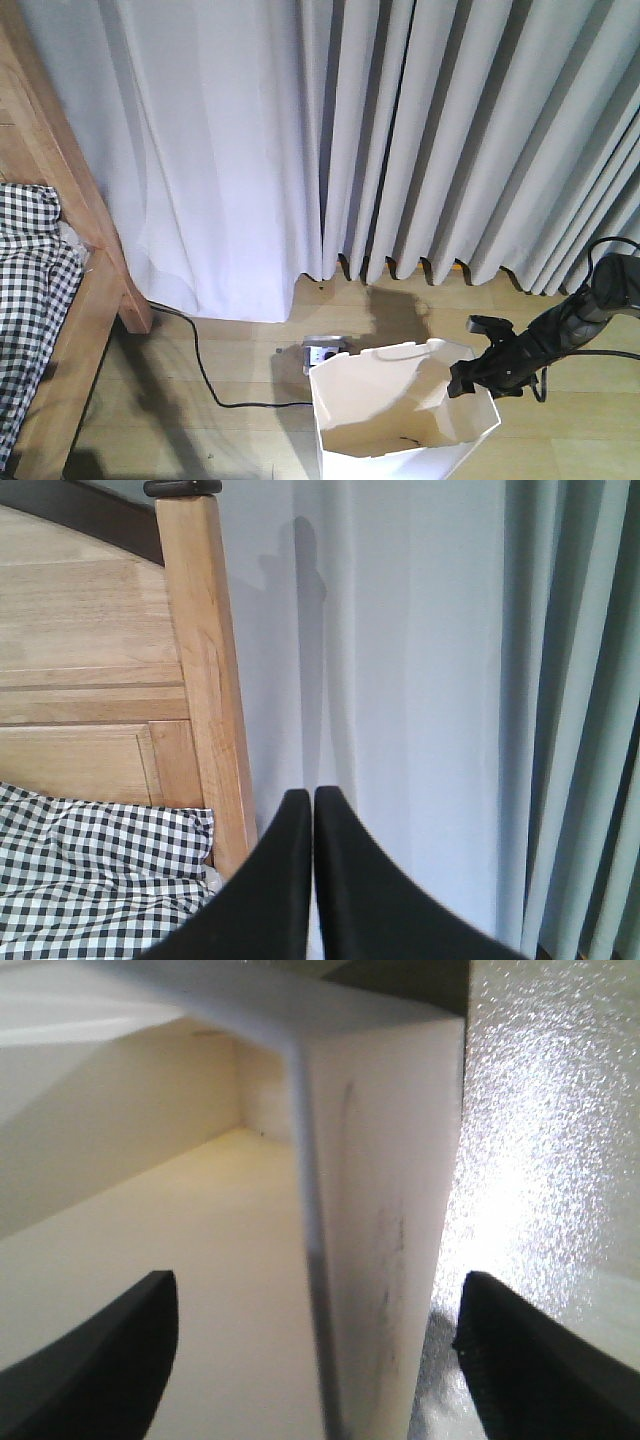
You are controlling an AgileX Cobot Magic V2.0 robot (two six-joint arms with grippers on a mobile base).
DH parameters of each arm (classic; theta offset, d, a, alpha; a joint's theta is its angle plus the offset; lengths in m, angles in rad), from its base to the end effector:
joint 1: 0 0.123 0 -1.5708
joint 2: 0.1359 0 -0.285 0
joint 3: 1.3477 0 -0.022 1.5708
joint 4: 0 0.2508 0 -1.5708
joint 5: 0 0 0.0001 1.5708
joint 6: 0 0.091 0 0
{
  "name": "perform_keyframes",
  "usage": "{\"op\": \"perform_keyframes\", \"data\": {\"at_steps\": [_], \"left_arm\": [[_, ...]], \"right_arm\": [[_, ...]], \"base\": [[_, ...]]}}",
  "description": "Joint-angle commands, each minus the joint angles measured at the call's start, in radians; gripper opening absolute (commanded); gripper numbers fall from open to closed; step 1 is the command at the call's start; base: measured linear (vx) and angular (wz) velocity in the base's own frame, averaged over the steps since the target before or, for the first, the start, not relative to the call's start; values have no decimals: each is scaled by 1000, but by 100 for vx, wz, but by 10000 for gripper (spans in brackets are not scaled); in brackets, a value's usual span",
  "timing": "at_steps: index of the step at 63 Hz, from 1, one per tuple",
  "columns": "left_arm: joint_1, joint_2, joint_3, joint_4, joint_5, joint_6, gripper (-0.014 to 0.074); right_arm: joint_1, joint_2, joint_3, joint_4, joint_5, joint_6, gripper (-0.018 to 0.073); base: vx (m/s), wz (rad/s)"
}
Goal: Move trash bin to bedside with robot
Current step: 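Open the right gripper and lift it away from the bin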
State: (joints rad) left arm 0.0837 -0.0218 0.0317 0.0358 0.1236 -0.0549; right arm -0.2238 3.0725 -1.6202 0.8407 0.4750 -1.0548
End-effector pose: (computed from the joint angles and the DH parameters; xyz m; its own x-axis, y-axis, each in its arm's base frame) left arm 0.0559 0.0051 0.1924 -0.0443 -0.0232 -0.9987 -0.0889 0.9959 -0.0192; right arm 0.3447 -0.0466 -0.2219 -0.9991 -0.0322 0.0288 -0.0198 0.9331 0.3591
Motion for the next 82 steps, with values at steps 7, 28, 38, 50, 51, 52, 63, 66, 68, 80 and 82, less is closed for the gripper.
{"op": "perform_keyframes", "data": {"at_steps": [7,28,38,50,51,52,63,66,68,80,82], "left_arm": [[-6,-5,-24,-2,-73,-4,-6],[-6,-5,-24,-2,-73,-4,-6],[-6,-5,-24,-2,-73,-4,-6],[-6,-5,-24,-2,-73,-4,-6],[-6,-5,-24,-2,-73,-4,-6],[-6,-5,-24,-2,-73,-4,-6],[-6,-5,-24,-2,-73,-4,-6],[-6,-5,-24,-2,-73,-4,-6],[-6,-5,-24,-2,-73,-4,-6],[-6,-5,-24,-2,-73,-4,-6],[-6,-5,-24,-2,-73,-4,-6]], "right_arm": [[-2,-164,65,-45,-28,59,524],[-2,-535,418,-45,-297,44,524],[-2,-789,512,-48,-253,-1,524],[-2,-1124,549,-49,-154,0,524],[-2,-1150,550,-49,-149,0,524],[-2,-1175,553,-49,-146,0,524],[-2,-1484,587,-48,-134,4,524],[-2,-1559,598,-48,-138,9,524],[-2,-1611,609,-48,-145,17,524],[-2,-1887,714,-19,-208,34,524],[-1,-1925,731,-11,-209,34,524]], "base": [[0,0],[0,0],[0,0],[0,0],[0,0],[0,0],[0,0],[0,0],[0,0],[0,0],[0,0]]}}
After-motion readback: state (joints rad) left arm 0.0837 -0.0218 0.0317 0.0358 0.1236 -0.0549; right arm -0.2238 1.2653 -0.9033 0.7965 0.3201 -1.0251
